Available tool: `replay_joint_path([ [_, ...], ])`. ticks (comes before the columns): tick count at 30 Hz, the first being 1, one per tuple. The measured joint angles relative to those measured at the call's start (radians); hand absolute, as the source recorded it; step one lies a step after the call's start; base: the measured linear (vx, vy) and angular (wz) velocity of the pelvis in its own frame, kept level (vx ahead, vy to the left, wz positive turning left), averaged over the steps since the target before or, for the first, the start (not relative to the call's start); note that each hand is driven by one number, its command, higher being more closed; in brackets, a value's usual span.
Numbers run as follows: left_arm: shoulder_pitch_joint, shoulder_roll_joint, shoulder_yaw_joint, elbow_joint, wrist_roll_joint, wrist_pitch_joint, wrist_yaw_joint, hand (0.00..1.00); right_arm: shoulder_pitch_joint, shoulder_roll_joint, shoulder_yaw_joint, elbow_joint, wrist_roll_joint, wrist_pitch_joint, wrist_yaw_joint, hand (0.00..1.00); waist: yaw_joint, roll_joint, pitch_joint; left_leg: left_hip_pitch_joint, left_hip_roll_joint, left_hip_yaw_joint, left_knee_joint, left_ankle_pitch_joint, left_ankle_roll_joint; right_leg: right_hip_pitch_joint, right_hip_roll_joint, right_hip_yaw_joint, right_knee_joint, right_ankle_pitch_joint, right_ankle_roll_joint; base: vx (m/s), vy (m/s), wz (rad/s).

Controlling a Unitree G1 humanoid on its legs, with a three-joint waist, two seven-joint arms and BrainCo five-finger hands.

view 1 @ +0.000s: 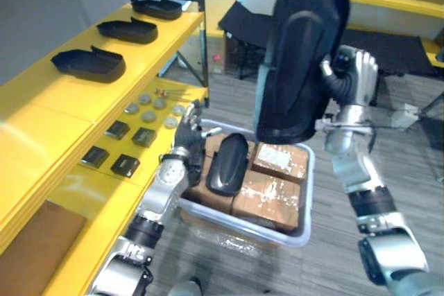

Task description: Walk over and take plastic housings, then place them on the shelf

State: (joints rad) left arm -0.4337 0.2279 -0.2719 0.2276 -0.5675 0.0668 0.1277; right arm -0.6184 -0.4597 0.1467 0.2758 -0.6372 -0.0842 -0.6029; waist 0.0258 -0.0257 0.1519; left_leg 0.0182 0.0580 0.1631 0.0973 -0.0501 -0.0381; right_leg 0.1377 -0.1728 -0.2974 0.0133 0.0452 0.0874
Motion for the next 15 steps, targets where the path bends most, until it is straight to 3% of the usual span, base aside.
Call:
replay_joint_path([
  [2,0.000,0.000,-0.019,0.014,-0.071,0.016,-0.033,0.00,-0.004,0.000,0.015,0.000,-0.016,-0.009,0.013,1.00,0.000,0.001,-0.003,0.000,-0.008,0.000,-0.025,0.013,0.003,-0.004,0.001,0.000,-0.011,-0.001,0.000,-0.14,-0.008,0.01],
  [4,0.000,0.000,-0.026,0.026,-0.221,0.046,-0.099,0.00,-0.006,0.000,0.033,0.001,-0.047,-0.021,0.036,1.00,-0.001,-0.001,-0.016,0.001,-0.018,0.009,-0.084,0.050,0.002,-0.026,-0.002,0.000,-0.024,-0.003,-0.002,-0.15,-0.014,-0.05],
  [7,0.001,-0.001,-0.036,0.032,-0.357,0.055,-0.165,0.00,-0.005,0.001,0.047,0.019,-0.067,-0.025,0.053,1.00,-0.004,0.001,-0.022,0.040,-0.017,0.012,-0.179,0.113,-0.002,-0.032,0.002,0.000,-0.025,-0.005,0.000,-0.11,-0.025,-0.03],
  [15,0.000,-0.009,-0.061,0.031,-0.455,0.052,-0.242,0.00,-0.001,0.001,0.063,0.034,-0.087,-0.028,0.064,1.00,-0.016,-0.004,-0.046,0.042,-0.003,0.012,-0.186,0.129,-0.008,-0.032,0.015,-0.002,-0.028,-0.003,0.006,-0.06,-0.012,-0.03],
])
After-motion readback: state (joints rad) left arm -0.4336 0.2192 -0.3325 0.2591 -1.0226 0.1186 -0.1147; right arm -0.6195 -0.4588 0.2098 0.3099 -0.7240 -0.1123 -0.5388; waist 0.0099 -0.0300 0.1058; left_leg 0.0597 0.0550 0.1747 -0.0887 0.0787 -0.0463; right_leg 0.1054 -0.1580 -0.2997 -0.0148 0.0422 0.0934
